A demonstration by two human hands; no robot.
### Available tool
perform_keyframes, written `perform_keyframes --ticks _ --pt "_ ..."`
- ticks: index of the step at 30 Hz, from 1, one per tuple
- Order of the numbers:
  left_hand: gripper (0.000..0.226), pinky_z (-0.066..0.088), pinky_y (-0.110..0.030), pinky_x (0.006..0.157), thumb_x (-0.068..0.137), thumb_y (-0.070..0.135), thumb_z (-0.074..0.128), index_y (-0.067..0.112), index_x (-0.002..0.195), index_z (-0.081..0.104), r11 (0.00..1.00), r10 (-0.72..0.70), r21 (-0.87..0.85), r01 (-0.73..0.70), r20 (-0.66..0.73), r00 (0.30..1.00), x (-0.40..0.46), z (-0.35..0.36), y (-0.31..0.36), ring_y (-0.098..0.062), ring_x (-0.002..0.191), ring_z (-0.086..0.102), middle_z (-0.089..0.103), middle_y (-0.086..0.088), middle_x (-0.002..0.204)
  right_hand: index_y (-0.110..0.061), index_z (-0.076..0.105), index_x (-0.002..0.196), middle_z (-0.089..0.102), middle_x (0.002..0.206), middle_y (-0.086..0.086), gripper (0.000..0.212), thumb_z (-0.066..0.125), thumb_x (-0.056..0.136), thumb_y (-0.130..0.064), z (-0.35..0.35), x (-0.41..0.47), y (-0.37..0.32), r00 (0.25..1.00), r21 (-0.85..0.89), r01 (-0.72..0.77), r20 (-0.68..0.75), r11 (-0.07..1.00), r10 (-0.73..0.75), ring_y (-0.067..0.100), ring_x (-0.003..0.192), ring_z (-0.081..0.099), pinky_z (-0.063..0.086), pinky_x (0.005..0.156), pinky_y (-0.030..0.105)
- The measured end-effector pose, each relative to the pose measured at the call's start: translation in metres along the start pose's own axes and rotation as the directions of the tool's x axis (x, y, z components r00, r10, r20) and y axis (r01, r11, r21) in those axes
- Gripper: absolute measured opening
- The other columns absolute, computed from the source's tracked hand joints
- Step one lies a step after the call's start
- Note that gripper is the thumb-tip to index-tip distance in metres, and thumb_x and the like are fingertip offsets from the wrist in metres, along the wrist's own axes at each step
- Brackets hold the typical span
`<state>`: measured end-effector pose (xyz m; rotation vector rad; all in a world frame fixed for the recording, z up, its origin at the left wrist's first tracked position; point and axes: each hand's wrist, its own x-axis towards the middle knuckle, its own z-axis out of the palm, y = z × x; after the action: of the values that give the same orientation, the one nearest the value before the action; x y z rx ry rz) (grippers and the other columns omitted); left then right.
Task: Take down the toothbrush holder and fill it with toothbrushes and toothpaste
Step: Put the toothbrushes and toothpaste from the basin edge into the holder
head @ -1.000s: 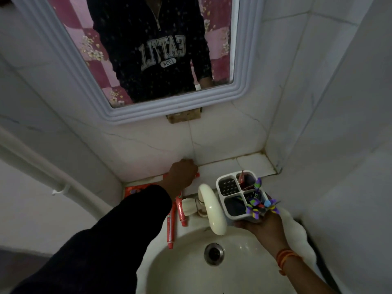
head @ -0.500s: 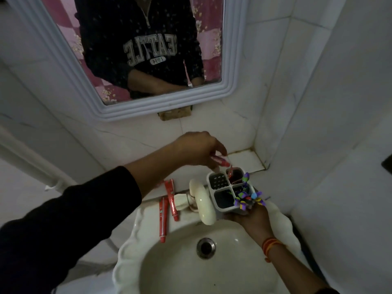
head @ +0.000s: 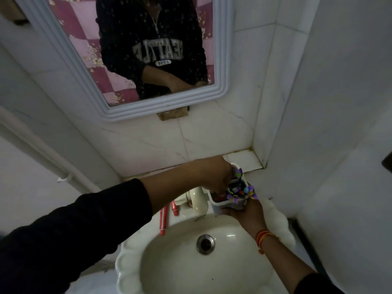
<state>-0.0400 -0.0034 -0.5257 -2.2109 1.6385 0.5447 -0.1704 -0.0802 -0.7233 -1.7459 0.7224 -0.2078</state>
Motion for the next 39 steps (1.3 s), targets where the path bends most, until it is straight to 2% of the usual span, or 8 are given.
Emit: perform_keyframes --ticks 7,11,15,20,24,29,34,39 --pt "0.018 0.058 -0.025 0.078 0.092 0.024 0.069 0.009 0.091 0.080 0.876 -0.314 -0.473 0.095 -0.409 0.857 -0.021 0.016 -0.074 -0.004 0.058 0.064 0.074 0.001 0.076 -0.020 0.063 0.124 0.075 0.118 -0.002 0.112 0.099 0.026 -0.060 -0.001 0.009 0.019 0.997 0.112 0.064 -0.051 0.992 -0.059 0.015 0.115 0.070 0.058 0.097 0.042" --pt "0.019 0.060 -0.034 0.078 0.086 0.016 0.063 0.004 0.095 0.075 0.760 -0.580 -0.509 0.403 -0.251 0.775 -0.009 0.080 -0.123 -0.033 0.087 0.072 0.074 -0.016 0.097 -0.009 0.067 0.122 0.077 0.114 0.002 0.104 0.105 0.030 -0.038 0.001 0.009 0.015 0.996 0.079 0.061 -0.073 0.995 -0.056 -0.003 0.105 0.070 0.058 0.092 0.021" --pt "0.036 0.053 -0.032 0.084 0.087 0.022 0.065 0.004 0.118 0.065 0.735 -0.615 -0.442 0.514 -0.117 0.780 0.004 0.126 -0.130 -0.034 0.108 0.064 0.065 -0.018 0.121 -0.002 0.070 0.118 0.078 0.109 0.001 0.095 0.104 0.034 -0.029 0.002 0.013 0.020 0.997 0.069 0.048 -0.062 0.996 -0.044 -0.003 0.102 0.071 0.053 0.082 0.003" --pt "0.040 0.051 -0.038 0.092 0.090 0.018 0.064 0.003 0.127 0.055 0.713 -0.640 -0.447 0.540 -0.098 0.762 0.020 0.157 -0.121 -0.038 0.114 0.062 0.058 -0.021 0.128 -0.003 0.070 0.118 0.080 0.107 -0.005 0.102 0.104 0.029 -0.042 0.003 0.014 0.021 0.995 0.127 0.060 -0.085 0.990 -0.049 0.003 0.104 0.074 0.062 0.091 0.029" --pt "0.052 0.051 -0.038 0.089 0.083 0.012 0.070 0.004 0.132 0.053 0.674 -0.663 -0.551 0.492 -0.155 0.733 0.021 0.159 -0.125 -0.039 0.113 0.061 0.059 -0.021 0.126 -0.003 0.069 0.119 0.079 0.111 0.002 0.115 0.100 0.023 -0.060 0.004 0.011 0.018 0.995 0.187 0.056 -0.090 0.981 -0.040 0.017 0.108 0.075 0.063 0.092 0.040" --pt "0.023 0.058 -0.029 0.079 0.085 0.014 0.066 0.012 0.107 0.071 0.658 -0.671 -0.679 0.325 -0.333 0.662 0.006 0.114 -0.118 -0.030 0.089 0.073 0.075 -0.012 0.099 -0.005 0.067 0.123 0.078 0.114 0.003 0.104 0.106 0.031 -0.035 0.002 0.010 0.019 0.996 0.193 0.054 -0.076 0.980 -0.040 0.019 0.110 0.074 0.062 0.091 0.050" --pt "0.014 0.044 0.002 0.069 0.095 0.022 0.065 0.018 0.105 0.074 0.713 -0.589 -0.701 0.012 -0.590 0.553 -0.036 0.044 -0.088 -0.002 0.068 0.070 0.078 0.004 0.081 0.011 0.064 0.122 0.073 0.109 0.013 0.076 0.093 0.052 0.018 0.006 0.007 0.010 0.990 0.166 0.120 -0.091 0.979 -0.106 -0.017 0.088 0.069 0.054 0.070 0.003" --pt "0.020 0.059 -0.024 0.081 0.089 0.021 0.072 0.017 0.108 0.076 0.824 -0.412 -0.560 -0.088 -0.699 0.585 -0.057 0.008 -0.051 -0.007 0.084 0.072 0.079 0.004 0.094 0.013 0.062 0.121 0.073 0.099 0.005 0.066 0.088 0.060 0.020 0.004 0.006 0.008 0.996 0.175 0.072 -0.056 0.982 -0.063 -0.006 0.084 0.073 0.058 0.067 0.010"
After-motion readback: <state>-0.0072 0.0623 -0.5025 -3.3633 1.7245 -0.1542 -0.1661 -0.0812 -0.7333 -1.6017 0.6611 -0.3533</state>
